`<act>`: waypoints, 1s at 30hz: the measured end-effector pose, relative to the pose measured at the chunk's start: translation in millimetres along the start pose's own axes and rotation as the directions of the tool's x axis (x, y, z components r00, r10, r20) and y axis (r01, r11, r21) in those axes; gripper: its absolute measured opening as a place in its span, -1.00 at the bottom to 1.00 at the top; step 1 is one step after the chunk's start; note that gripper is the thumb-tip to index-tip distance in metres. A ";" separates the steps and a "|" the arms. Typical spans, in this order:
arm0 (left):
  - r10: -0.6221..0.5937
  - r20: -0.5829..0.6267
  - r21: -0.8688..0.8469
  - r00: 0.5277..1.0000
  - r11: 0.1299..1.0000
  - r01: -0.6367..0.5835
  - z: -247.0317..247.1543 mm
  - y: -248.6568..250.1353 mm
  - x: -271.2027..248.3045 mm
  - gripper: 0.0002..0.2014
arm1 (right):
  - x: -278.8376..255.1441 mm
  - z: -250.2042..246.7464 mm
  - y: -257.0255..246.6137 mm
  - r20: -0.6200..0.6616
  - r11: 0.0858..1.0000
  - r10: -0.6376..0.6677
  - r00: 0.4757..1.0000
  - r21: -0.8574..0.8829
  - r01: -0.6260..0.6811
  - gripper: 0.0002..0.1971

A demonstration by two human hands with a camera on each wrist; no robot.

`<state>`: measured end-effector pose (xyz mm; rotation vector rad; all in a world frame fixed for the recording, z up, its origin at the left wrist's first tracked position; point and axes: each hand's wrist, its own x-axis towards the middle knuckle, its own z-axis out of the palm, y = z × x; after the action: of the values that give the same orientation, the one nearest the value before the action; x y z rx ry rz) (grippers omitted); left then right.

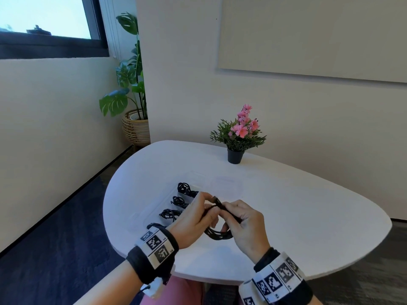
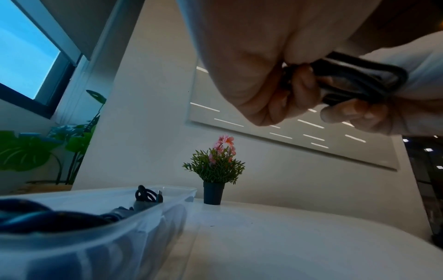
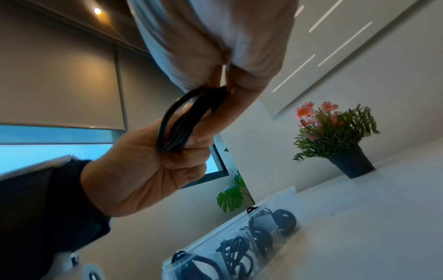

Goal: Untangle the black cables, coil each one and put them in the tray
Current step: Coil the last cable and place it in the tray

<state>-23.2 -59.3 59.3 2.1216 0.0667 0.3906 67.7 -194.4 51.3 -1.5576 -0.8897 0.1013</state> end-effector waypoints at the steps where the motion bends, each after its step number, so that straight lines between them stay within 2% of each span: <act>1: -0.030 -0.016 -0.003 0.999 1.000 0.030 -0.7 -0.4 -1.6 -0.78 | 1.1 -1.2 3.7 -0.038 1.000 0.015 0.999 -0.009 -0.015 -0.87; 3: -0.087 -0.077 -0.028 0.993 0.996 0.085 -1.8 -1.1 -4.4 -0.73 | 3.0 -4.7 9.4 -0.088 0.998 0.057 0.994 -0.008 -0.058 -0.89; 5: -0.128 -0.144 -0.019 0.981 0.992 0.126 -1.4 -2.4 -6.9 -0.73 | 1.6 -3.9 10.8 -0.087 0.998 0.056 0.995 -0.015 -0.058 -0.89; 9: -0.152 -0.197 0.006 0.968 0.988 0.157 1.8 -2.9 -10.8 -0.77 | -0.3 3.9 10.1 -0.103 0.998 -0.019 0.994 -0.060 0.013 -0.90; 12: -0.270 -0.177 -0.110 0.946 0.961 0.254 -3.2 3.1 -7.8 -0.77 | 1.2 4.4 10.0 -0.118 0.990 -0.097 0.988 -0.118 0.083 -0.90; 14: -0.353 -0.055 -0.390 0.934 0.869 0.306 -9.5 8.5 -5.7 -0.76 | 1.3 3.3 9.3 -0.133 0.987 -0.116 0.984 -0.128 0.099 -0.91; 16: -0.382 0.051 -0.663 0.923 0.678 0.317 -13.7 14.9 -7.1 -0.73 | 2.1 2.4 9.3 -0.159 0.990 -0.112 0.981 -0.106 0.096 -0.92; 17: -0.405 0.064 -0.713 0.912 0.621 0.326 -14.1 14.8 -7.2 -0.70 | 2.5 2.4 9.7 -0.167 0.991 -0.111 0.980 -0.095 0.096 -0.92; 22: -0.508 0.138 -0.778 0.850 0.475 0.410 -11.2 11.9 -1.7 -0.80 | -1.8 6.3 9.5 -0.145 0.992 -0.119 0.982 -0.062 0.111 -0.92; 25: -0.523 0.135 -0.786 0.842 0.461 0.412 -15.1 11.0 2.4 -0.83 | -3.3 4.4 10.1 -0.118 0.996 -0.089 0.989 -0.030 0.086 -0.92; 30: -0.547 0.206 -0.829 0.812 0.342 0.441 -21.5 16.1 2.7 -0.63 | -6.5 4.0 2.2 -0.141 0.995 -0.085 0.986 0.034 0.090 -0.89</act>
<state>-28.8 -50.2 84.2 0.9703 0.4876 0.1007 62.1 -194.7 45.7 -1.4676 -0.8393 -0.0522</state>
